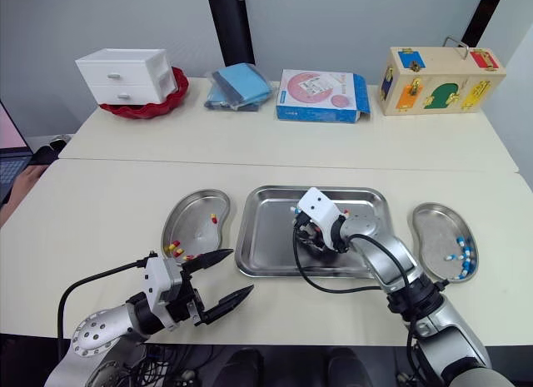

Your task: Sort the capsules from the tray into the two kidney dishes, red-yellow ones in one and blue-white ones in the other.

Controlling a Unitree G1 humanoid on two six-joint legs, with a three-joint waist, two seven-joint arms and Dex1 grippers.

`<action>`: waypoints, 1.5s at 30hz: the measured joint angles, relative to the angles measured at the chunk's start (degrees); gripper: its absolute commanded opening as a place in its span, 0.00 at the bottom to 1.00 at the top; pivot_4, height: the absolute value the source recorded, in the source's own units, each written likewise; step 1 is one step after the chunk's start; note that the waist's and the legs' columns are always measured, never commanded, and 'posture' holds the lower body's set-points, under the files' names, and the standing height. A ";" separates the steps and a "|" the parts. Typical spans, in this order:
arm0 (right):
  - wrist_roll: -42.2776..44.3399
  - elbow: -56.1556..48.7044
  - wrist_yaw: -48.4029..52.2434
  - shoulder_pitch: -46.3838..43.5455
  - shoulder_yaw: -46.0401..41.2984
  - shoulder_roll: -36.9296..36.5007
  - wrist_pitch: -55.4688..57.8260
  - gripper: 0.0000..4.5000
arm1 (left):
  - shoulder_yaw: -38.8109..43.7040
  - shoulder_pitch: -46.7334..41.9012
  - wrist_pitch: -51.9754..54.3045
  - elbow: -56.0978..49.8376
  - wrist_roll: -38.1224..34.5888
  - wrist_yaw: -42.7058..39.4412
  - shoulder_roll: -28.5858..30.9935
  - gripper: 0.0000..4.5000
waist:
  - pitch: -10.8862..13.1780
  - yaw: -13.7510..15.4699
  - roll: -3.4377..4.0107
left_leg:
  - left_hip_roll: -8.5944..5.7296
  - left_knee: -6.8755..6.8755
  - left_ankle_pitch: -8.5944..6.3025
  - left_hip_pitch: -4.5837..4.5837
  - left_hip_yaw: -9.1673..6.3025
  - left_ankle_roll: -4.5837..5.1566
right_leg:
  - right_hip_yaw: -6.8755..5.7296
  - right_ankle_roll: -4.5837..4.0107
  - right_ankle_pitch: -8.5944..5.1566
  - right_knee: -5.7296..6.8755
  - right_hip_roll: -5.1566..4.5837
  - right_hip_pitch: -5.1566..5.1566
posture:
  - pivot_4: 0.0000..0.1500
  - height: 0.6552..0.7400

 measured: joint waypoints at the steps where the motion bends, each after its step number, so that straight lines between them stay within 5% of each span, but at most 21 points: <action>1: -0.08 0.00 0.00 0.00 -0.03 0.00 -0.02 0.32 | 0.00 -0.04 0.00 0.00 0.00 0.00 0.00 1.00 | 0.00 -0.01 0.00 | 0.00 0.00 0.00 0.00 0.00 0.00 | 0.00 0.00 0.00 0.00 0.00 0.00 | 1.00 1.00; 5: -0.75 0.00 0.18 0.00 0.11 -0.12 -0.56 0.14 | -0.06 -0.03 0.00 0.01 0.00 -0.08 0.00 1.00 | 0.00 -0.01 0.00 | 0.00 0.00 0.00 0.01 0.00 0.00 | 0.00 0.00 0.00 0.00 0.00 0.00 | 1.00 1.00; 15: -1.06 -9.21 2.30 3.46 -1.71 -3.99 -1.97 0.14 | -1.22 -0.70 -1.02 1.32 -0.12 -5.56 1.86 1.00 | 0.02 0.16 0.03 | 0.00 -0.01 0.00 -0.04 -0.01 0.00 | -0.02 0.00 0.00 -0.03 0.00 -0.03 | 1.00 1.00; 20: 3.39 -20.82 4.72 9.38 -10.41 -9.25 0.77 0.14 | -2.13 -2.84 -3.44 3.73 -1.99 -12.21 2.54 1.00 | 0.02 0.19 0.04 | 0.00 -0.01 0.00 -0.04 0.00 0.00 | -0.03 0.00 0.00 -0.02 -0.01 0.01 | 1.00 1.00; 28: 15.39 -34.42 9.08 27.47 -39.31 -16.28 8.85 0.14 | -3.86 -6.07 -8.10 9.29 -4.27 -21.65 1.59 1.00 | 0.02 0.31 0.06 | 0.00 -0.01 0.00 -0.01 0.01 0.00 | -0.04 0.00 0.00 -0.06 0.00 0.10 | 1.00 1.00; 36: 17.66 -32.10 9.67 37.54 -54.09 -20.35 9.62 0.14 | -4.92 -8.32 -11.39 11.98 -4.27 -24.07 0.29 1.00 | -0.03 0.08 0.14 | 0.00 0.02 0.00 0.06 0.04 0.02 | 0.02 0.01 0.00 -0.05 0.03 0.16 | 1.00 1.00; 42: 15.28 -25.35 6.14 38.87 -55.96 -21.53 8.39 0.14 | -4.97 -8.56 -11.59 12.21 -4.38 -24.66 -0.71 1.00 | -0.05 0.06 0.18 | 0.00 0.03 0.00 0.06 0.06 0.02 | 0.04 0.02 0.01 -0.04 0.02 0.17 | 1.00 1.00; 45: 14.46 -23.73 3.89 38.54 -55.97 -21.53 8.33 0.34 | -4.97 -8.69 -11.80 12.21 -4.46 -24.91 -1.12 1.00 | -0.07 0.08 0.20 | 0.00 0.03 0.00 0.06 0.06 0.01 | 0.04 0.02 0.01 -0.05 0.02 0.17 | 1.00 1.00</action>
